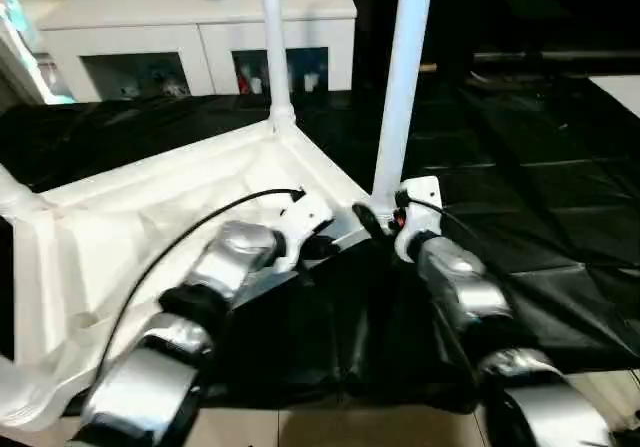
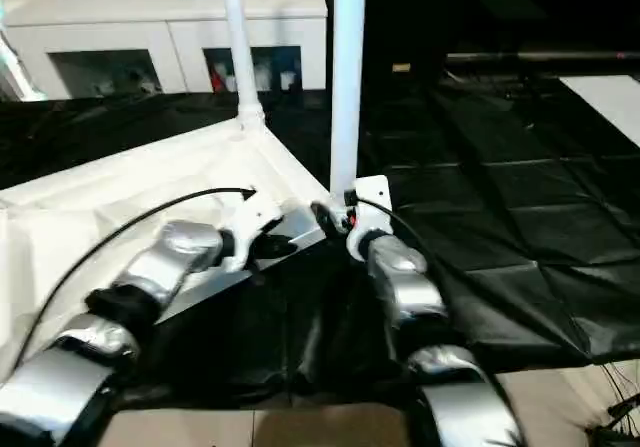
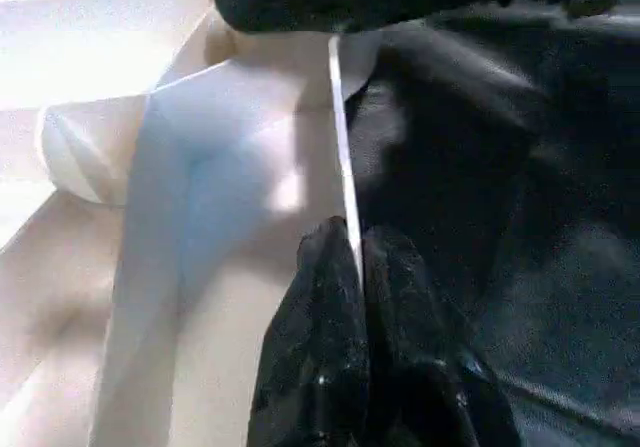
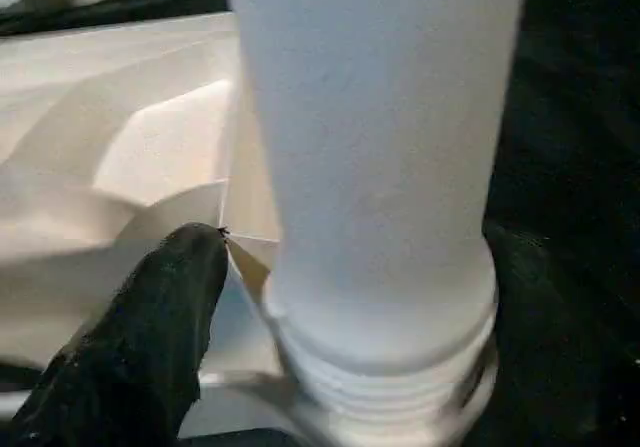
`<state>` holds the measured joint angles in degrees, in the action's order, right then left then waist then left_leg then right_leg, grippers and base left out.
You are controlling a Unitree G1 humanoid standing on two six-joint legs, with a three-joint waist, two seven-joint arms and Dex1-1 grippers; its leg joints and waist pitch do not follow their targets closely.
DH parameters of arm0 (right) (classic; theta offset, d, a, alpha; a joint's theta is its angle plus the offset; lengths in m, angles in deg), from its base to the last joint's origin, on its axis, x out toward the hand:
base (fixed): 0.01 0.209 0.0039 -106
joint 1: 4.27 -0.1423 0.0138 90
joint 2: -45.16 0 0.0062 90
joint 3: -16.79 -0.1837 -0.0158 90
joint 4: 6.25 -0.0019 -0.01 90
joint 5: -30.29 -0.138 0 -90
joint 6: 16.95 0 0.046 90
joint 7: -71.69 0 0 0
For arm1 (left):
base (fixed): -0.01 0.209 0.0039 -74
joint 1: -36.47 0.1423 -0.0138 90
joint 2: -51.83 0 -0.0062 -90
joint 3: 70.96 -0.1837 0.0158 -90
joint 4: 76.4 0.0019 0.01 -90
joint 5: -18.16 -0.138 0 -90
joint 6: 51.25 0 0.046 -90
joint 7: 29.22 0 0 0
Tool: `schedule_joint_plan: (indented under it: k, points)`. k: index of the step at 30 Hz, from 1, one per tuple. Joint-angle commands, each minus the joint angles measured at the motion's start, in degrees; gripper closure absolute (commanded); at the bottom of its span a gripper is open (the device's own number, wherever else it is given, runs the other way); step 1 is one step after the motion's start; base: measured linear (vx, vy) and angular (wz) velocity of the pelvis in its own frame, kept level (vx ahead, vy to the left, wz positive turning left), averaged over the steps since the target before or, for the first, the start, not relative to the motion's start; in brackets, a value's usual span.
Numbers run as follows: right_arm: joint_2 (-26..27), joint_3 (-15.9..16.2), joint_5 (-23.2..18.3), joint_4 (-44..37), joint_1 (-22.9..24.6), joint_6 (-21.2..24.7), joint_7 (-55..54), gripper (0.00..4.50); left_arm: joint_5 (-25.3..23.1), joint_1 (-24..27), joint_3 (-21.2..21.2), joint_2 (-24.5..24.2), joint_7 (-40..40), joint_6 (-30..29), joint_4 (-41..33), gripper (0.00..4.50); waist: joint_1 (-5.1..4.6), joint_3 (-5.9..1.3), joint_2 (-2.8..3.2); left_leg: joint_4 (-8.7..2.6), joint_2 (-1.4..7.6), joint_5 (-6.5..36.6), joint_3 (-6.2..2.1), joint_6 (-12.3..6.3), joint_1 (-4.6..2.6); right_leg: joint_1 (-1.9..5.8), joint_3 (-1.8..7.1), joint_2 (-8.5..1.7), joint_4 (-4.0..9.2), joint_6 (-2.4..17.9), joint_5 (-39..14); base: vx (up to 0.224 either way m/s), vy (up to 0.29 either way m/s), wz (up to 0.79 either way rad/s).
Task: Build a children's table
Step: Rotate leg to tighten
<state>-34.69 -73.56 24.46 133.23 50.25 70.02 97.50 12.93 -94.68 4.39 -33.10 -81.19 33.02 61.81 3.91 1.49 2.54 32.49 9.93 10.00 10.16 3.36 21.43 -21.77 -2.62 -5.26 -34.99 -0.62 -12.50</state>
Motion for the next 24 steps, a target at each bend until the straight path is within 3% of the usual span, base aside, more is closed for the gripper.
schedule_joint_plan:
  k: [1,3,5,8,9,10,11,15,20,24]
  points:
    - [0.13,1.44,0.59,-2.36,-0.50,-0.33,3.16,0.44,0.01,2.28,-2.66,0.02,-4.44,1.45,1.02,4.50,0.41,-2.92,-1.08,-3.19,2.79,7.32,-0.83,-6.62,0.01,2.19,1.92,-3.36,3.82,14.05,0.65,0.083,-0.017,-0.01]
    - [-2.94,3.24,0.85,-5.20,1.17,-0.44,9.70,0.44,0.65,3.45,-2.56,-1.90,-6.89,1.60,-0.93,4.50,0.67,-3.11,-0.97,-2.71,2.74,4.66,-0.64,-8.43,0.04,2.24,1.79,-3.25,3.26,15.33,5.83,0.056,-0.008,-0.01]
    - [-6.99,5.33,-0.42,-9.98,3.85,0.94,20.02,0.44,1.96,5.02,-2.19,-4.32,-10.69,0.42,-4.17,4.50,1.68,-3.33,-0.88,-2.14,3.00,3.33,-0.48,-10.52,-0.10,2.29,1.48,-2.94,2.68,15.87,10.55,0.052,0.005,0.02]
    - [-9.43,6.97,-1.73,-13.38,5.61,1.95,26.06,0.44,2.13,5.65,-2.10,-5.77,-12.30,0.59,-5.76,4.50,1.86,-3.34,-0.95,-1.99,3.12,2.16,-0.54,-11.98,0.13,2.23,1.28,-3.01,2.38,16.13,12.63,0.000,0.000,0.00]
    - [-11.45,8.15,-2.43,-15.57,6.68,2.64,30.09,0.44,2.69,6.10,-1.80,-7.11,-14.25,0.44,-7.25,4.50,1.88,-3.12,-1.11,-2.18,3.23,3.67,-0.58,-11.68,0.13,2.17,1.19,-3.05,2.64,16.32,9.14,0.000,0.000,0.00]
    - [-12.04,8.50,-2.46,-16.02,6.90,2.68,31.14,0.44,2.90,6.24,-1.70,-7.56,-14.96,0.28,-7.76,4.50,1.88,-3.12,-1.11,-2.18,3.23,3.67,-0.58,-11.68,0.13,2.17,1.19,-3.05,2.64,16.32,9.14,0.000,0.000,0.00]
    - [-12.80,8.91,-2.46,-16.55,7.17,2.75,32.55,0.44,3.18,6.45,-1.64,-8.21,-15.99,0.23,-8.49,4.50,1.77,-2.88,-1.09,-2.50,3.36,6.32,-0.56,-10.38,0.08,2.05,1.28,-3.14,3.04,16.16,3.76,0.000,0.000,0.00]
    - [-14.41,9.34,-2.52,-18.27,7.75,3.30,35.56,0.44,4.59,7.78,-1.86,-10.19,-19.58,-0.66,-12.04,4.50,1.39,-2.50,-1.29,-3.18,3.51,10.75,-0.64,-6.68,-0.17,1.86,1.65,-3.32,3.68,15.77,-3.61,0.000,0.000,0.00]
    - [-15.24,9.34,-2.82,-19.16,7.78,3.95,37.25,0.44,6.08,9.27,-2.38,-11.90,-23.35,-3.53,-15.55,4.50,1.46,-2.69,-1.23,-2.95,3.47,8.03,-0.51,-6.72,-0.30,1.83,1.75,-3.13,3.16,16.44,0.28,0.000,0.000,0.00]
    - [-15.56,9.48,-3.32,-19.15,7.87,4.97,38.81,0.59,6.26,9.90,-2.54,-12.42,-24.46,-4.79,-16.84,4.50,1.46,-2.73,-1.47,-2.61,3.31,6.12,-0.37,-7.97,-0.17,1.96,1.68,-3.10,2.78,17.40,4.24,0.000,0.000,0.00]
